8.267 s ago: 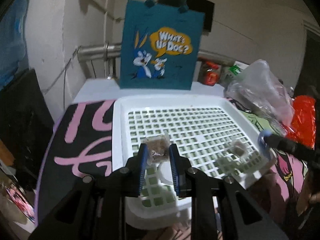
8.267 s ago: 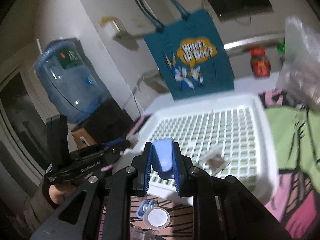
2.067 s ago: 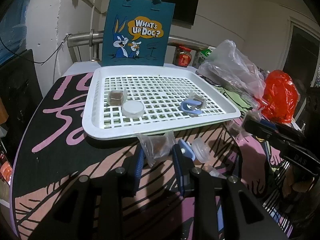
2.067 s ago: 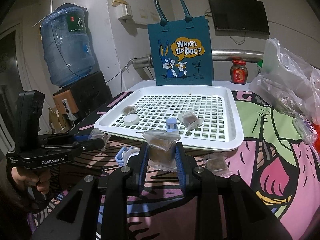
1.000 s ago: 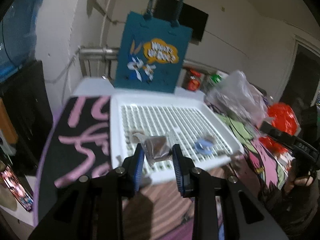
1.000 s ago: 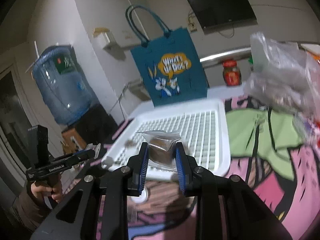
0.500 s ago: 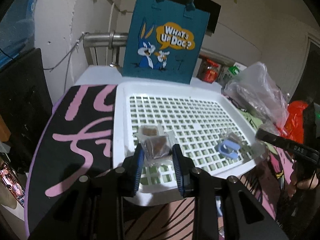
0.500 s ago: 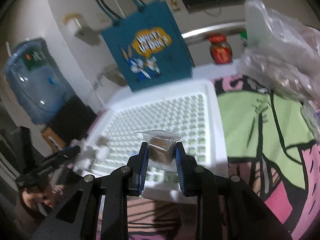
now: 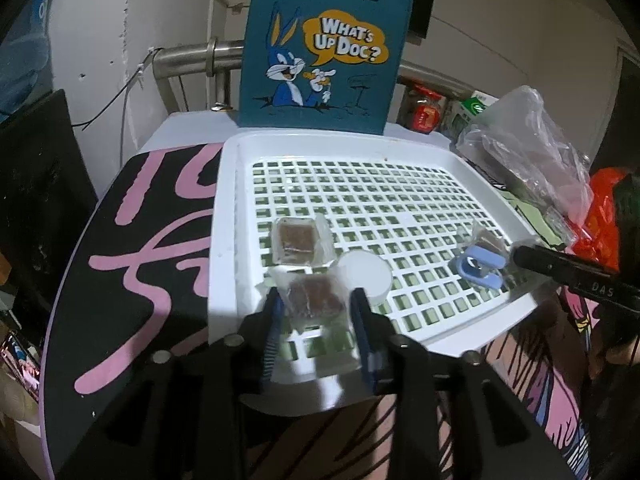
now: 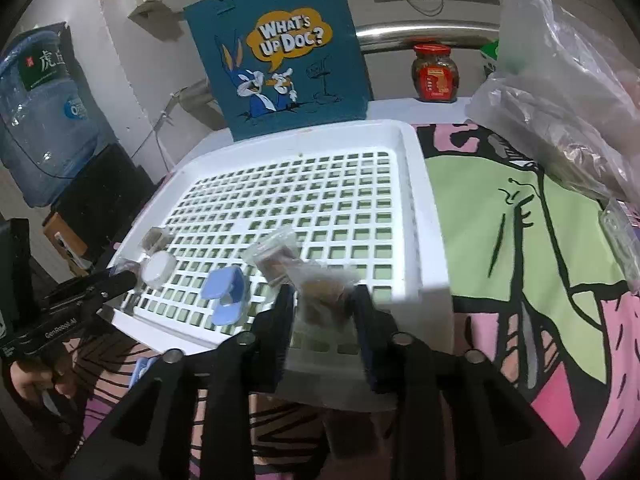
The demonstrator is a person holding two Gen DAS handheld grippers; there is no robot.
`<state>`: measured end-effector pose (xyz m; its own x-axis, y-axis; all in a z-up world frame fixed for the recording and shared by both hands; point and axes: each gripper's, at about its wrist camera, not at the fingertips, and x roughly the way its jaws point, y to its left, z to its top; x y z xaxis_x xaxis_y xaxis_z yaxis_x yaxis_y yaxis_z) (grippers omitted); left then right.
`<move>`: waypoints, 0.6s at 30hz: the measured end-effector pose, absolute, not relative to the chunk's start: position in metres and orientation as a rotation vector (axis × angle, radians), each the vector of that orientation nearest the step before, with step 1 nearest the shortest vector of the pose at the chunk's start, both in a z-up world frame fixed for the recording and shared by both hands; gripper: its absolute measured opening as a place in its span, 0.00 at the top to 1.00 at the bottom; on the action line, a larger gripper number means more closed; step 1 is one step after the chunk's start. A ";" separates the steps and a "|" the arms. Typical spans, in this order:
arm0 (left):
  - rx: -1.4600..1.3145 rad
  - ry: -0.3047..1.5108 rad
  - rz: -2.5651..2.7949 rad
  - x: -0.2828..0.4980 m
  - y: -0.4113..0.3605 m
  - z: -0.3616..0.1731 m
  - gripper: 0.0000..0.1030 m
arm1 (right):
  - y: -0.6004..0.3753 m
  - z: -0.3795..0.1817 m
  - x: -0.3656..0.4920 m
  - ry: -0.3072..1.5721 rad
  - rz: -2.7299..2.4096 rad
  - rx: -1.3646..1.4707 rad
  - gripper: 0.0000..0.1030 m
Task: Organize objects
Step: 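Carry both cubes over the white tray and open both grippers, then lift both open grippers up and back away from the tray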
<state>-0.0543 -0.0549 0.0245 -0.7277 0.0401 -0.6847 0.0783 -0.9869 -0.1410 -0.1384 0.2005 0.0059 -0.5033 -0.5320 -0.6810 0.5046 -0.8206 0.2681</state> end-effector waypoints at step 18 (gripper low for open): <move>0.896 0.357 -3.034 -0.011 -0.055 0.059 0.39 | 0.244 0.053 -0.098 -0.274 -2.368 0.725 0.23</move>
<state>-0.0109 -0.0547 0.0593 -0.8407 0.1034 -0.5316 0.0229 -0.9739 -0.2257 -0.0981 0.2441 0.0528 -0.6443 -0.6324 -0.4300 0.5175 -0.7745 0.3637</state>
